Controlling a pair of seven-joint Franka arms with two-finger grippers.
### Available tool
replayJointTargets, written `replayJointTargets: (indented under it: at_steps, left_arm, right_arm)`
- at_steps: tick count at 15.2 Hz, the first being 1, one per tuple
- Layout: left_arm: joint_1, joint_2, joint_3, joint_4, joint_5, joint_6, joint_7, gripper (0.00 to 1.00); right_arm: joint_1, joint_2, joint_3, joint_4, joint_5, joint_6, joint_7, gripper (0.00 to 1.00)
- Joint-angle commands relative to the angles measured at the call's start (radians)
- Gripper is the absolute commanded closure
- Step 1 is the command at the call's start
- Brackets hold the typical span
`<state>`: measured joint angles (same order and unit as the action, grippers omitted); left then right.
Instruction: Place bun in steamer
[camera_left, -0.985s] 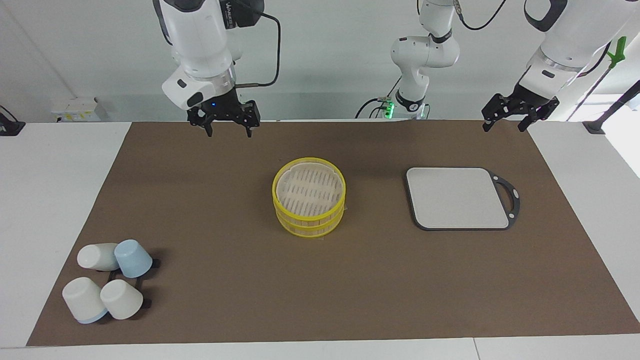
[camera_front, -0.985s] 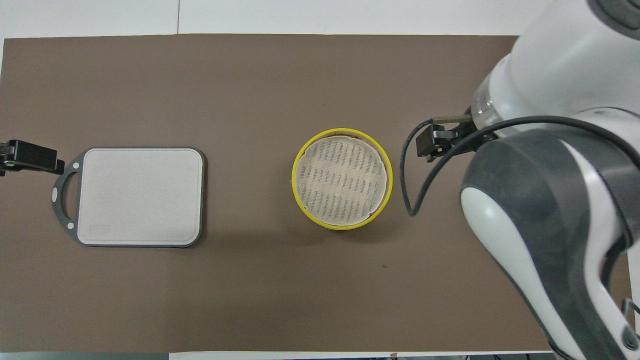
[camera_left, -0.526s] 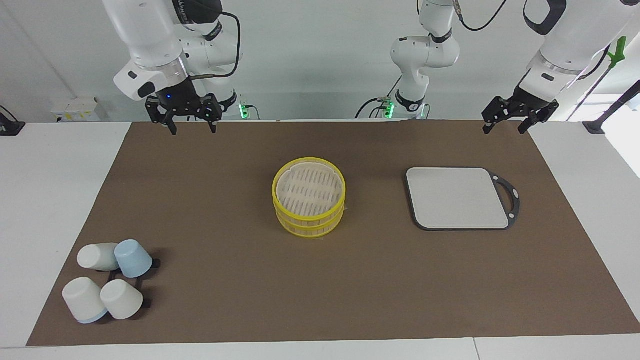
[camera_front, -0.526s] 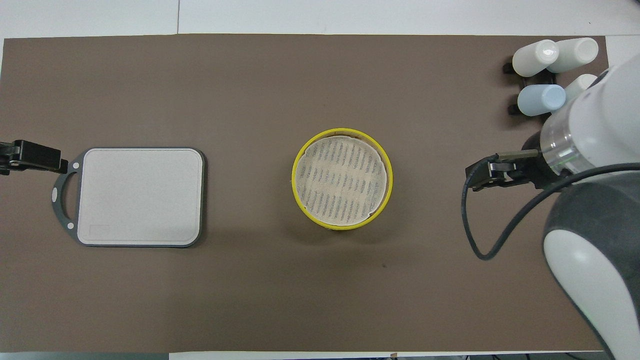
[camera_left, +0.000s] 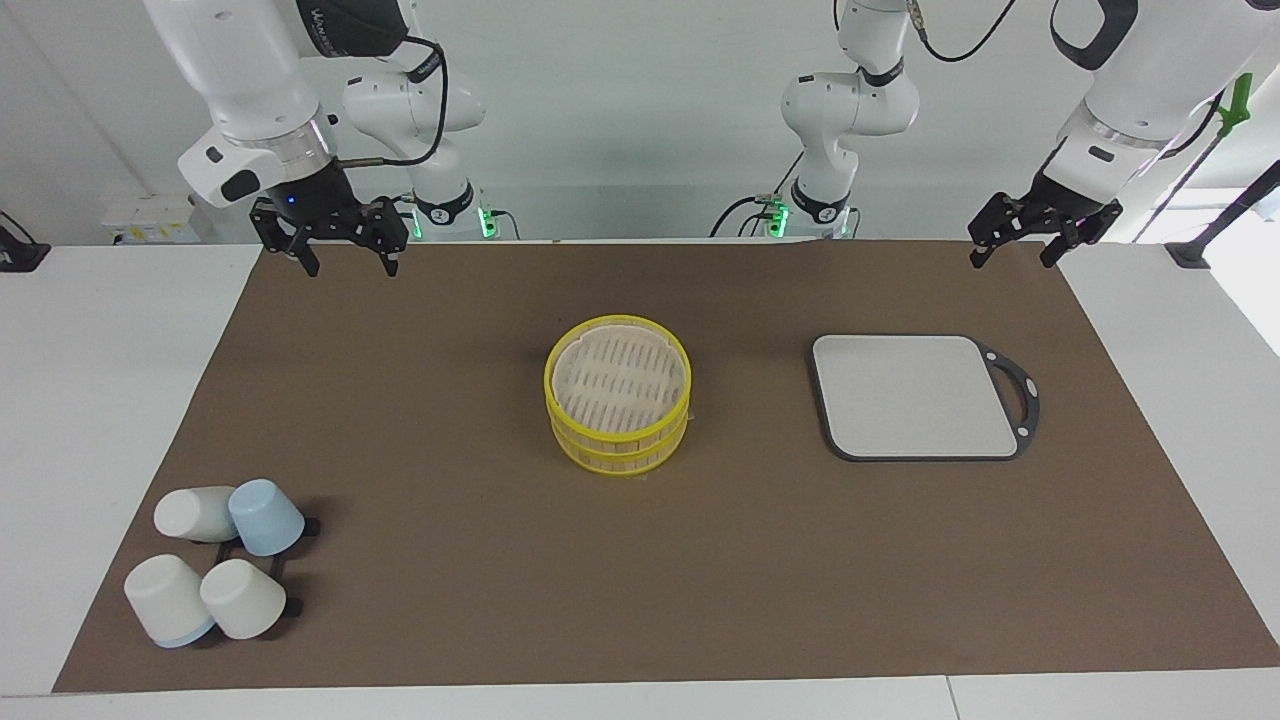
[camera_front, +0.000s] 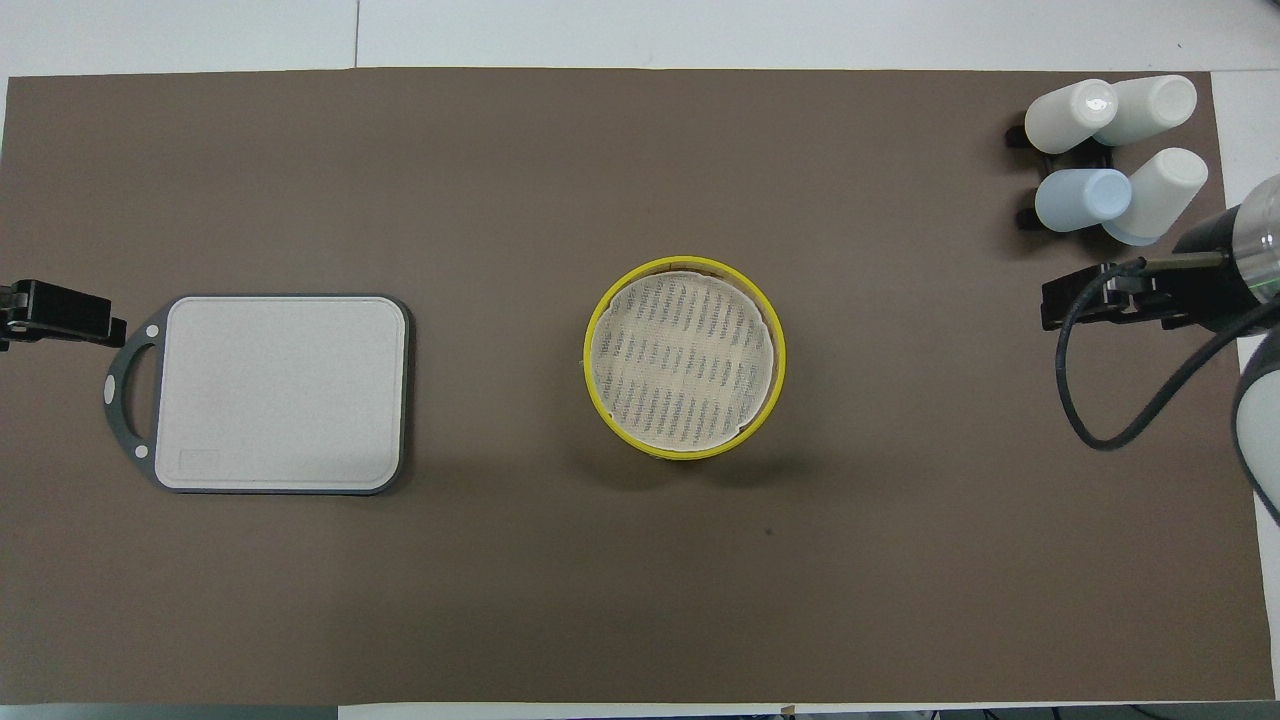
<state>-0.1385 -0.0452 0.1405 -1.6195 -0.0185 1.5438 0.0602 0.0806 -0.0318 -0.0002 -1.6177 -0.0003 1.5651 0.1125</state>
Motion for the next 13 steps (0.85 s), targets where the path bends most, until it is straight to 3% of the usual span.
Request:
replayJointTargets:
  at_steps: [1, 13]
  left_arm:
    - [0.007, -0.027, -0.007, -0.034, 0.015, 0.025, 0.016, 0.00]
    - [0.005, -0.025, -0.006, -0.033, 0.017, 0.025, 0.016, 0.00]
  right_arm:
    - [-0.031, 0.010, 0.023, 0.019, -0.009, -0.005, -0.025, 0.00]
    - [-0.047, -0.013, 0.019, 0.022, -0.009, -0.057, -0.053, 0.00]
